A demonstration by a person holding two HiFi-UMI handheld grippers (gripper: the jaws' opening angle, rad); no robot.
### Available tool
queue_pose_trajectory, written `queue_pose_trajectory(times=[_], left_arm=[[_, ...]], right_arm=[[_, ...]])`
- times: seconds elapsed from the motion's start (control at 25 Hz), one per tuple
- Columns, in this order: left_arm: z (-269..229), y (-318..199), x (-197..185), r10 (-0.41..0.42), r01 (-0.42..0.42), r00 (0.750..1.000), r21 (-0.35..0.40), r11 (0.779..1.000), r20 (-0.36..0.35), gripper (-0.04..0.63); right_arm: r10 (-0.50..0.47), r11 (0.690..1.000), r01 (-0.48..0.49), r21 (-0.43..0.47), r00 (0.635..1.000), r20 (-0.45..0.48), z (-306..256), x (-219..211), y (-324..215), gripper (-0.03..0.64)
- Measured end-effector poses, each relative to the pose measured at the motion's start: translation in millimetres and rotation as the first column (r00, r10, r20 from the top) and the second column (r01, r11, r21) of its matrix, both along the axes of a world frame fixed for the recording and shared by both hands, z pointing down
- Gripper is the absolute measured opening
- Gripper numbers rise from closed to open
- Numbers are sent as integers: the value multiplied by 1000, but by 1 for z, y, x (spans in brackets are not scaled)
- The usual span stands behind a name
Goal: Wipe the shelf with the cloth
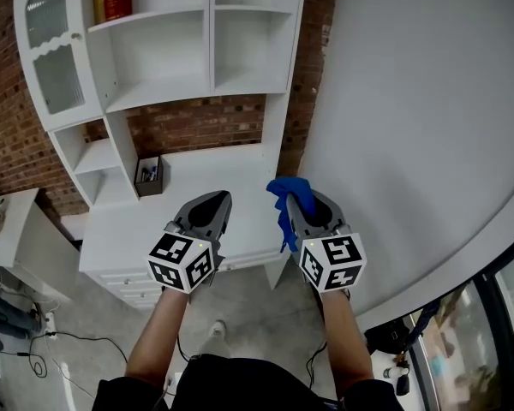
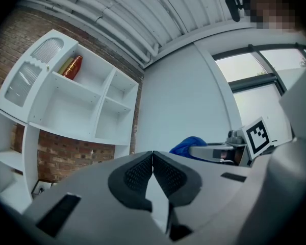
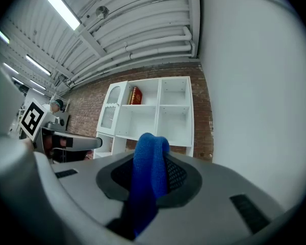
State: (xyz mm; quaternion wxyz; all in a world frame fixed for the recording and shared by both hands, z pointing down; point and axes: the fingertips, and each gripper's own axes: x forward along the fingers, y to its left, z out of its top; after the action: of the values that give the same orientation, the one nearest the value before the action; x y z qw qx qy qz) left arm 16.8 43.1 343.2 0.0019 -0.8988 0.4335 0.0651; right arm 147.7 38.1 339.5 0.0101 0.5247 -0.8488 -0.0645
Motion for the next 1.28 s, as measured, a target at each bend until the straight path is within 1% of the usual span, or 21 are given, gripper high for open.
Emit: queue_pose_trajectory(times=[0.2,0.44,0.68,1.28], left_arm=[[6,-1,1,-8,8,1000,-11,1000,4,17],[-1,-16,-4,-11,11,1000,0,1000,-12,17],[-1,-43,-5,2,-2,1000,-4,1000,-17,17],[1,-122,-18,24,-24,1000,-19,1000,-10,17]], right_arm=[[4,1000,-5,-31,1000,-5,10,3,-6,98],[6,1000,-6,-23,1000,17,8,3,-20,98],[18,999,-17,-32,999,29,9,5,-45,98],[27,999,-25,-38,998,55,10,-14,-122,98]])
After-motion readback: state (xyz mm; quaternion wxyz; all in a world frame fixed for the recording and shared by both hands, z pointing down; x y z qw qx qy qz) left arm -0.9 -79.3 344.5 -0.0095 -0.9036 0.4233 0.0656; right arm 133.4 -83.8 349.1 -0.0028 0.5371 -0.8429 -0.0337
